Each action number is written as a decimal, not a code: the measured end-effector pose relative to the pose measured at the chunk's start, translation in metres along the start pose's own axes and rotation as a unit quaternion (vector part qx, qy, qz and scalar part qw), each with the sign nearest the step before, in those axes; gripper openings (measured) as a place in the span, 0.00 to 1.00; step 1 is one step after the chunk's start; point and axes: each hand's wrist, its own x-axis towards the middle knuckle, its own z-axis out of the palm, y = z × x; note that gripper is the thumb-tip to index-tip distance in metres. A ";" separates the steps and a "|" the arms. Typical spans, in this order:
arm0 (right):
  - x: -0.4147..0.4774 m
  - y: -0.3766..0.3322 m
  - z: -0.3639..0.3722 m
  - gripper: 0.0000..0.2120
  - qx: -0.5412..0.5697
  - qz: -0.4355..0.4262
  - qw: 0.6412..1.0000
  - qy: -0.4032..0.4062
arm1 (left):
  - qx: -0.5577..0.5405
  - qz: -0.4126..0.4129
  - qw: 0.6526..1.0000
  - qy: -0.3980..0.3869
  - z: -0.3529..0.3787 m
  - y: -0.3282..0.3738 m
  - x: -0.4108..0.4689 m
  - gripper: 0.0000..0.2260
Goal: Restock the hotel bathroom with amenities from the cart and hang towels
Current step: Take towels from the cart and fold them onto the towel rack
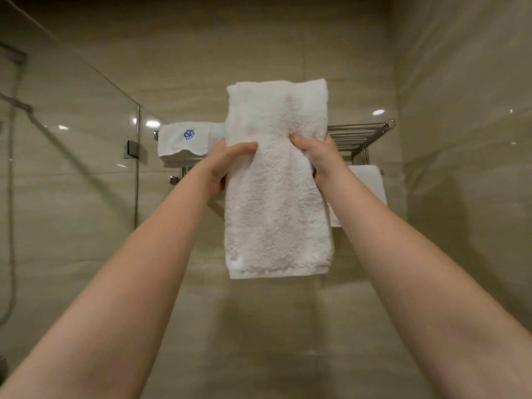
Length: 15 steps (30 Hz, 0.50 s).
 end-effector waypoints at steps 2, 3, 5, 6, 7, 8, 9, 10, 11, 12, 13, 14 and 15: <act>0.019 -0.005 0.013 0.20 -0.001 -0.024 1.000 -0.007 | 0.015 -0.015 1.000 -0.023 -0.014 -0.005 0.008 0.14; 0.029 -0.007 0.019 0.20 0.002 -0.035 0.999 -0.005 | 0.025 -0.029 0.999 -0.034 -0.019 -0.007 0.012 0.16; 0.051 -0.012 0.027 0.19 0.001 -0.050 0.999 0.008 | 0.042 -0.056 0.996 -0.058 -0.027 -0.009 0.020 0.15; 0.061 -0.015 0.030 0.19 0.000 -0.054 0.998 0.013 | 0.049 -0.064 0.995 -0.067 -0.029 -0.010 0.025 0.13; 0.071 -0.017 0.032 0.17 0.003 -0.060 0.998 0.015 | 0.050 -0.067 0.994 -0.072 -0.029 -0.010 0.029 0.10; 0.081 -0.019 0.033 0.15 0.001 -0.067 0.998 0.014 | 0.047 -0.061 0.995 -0.070 -0.028 -0.009 0.034 0.08; 0.091 -0.020 0.033 0.14 0.000 -0.071 0.997 0.015 | 0.041 -0.045 0.996 -0.063 -0.026 -0.008 0.041 0.07; 0.100 -0.021 0.033 0.14 -0.004 -0.072 0.997 0.016 | 0.030 -0.021 0.998 -0.053 -0.023 -0.005 0.048 0.08; 0.110 -0.023 0.033 0.17 -0.005 -0.074 0.997 0.020 | 0.023 0.006 0.999 -0.040 -0.020 -0.002 0.058 0.10; 0.119 -0.024 0.034 0.19 -0.005 -0.076 0.997 0.023 | 0.023 0.031 0.999 -0.027 -0.017 0.001 0.067 0.12; 0.129 -0.026 0.034 0.21 -0.005 -0.080 0.996 0.026 | 0.028 0.050 0.998 -0.010 -0.013 0.005 0.076 0.13; 0.137 -0.030 0.034 0.21 -0.010 -0.085 0.996 0.029 | 0.030 0.065 0.997 0.005 -0.009 0.010 0.084 0.13; 0.143 -0.034 0.035 0.22 -0.014 -0.089 0.995 0.035 | 0.029 0.079 0.996 0.017 -0.005 0.014 0.094 0.12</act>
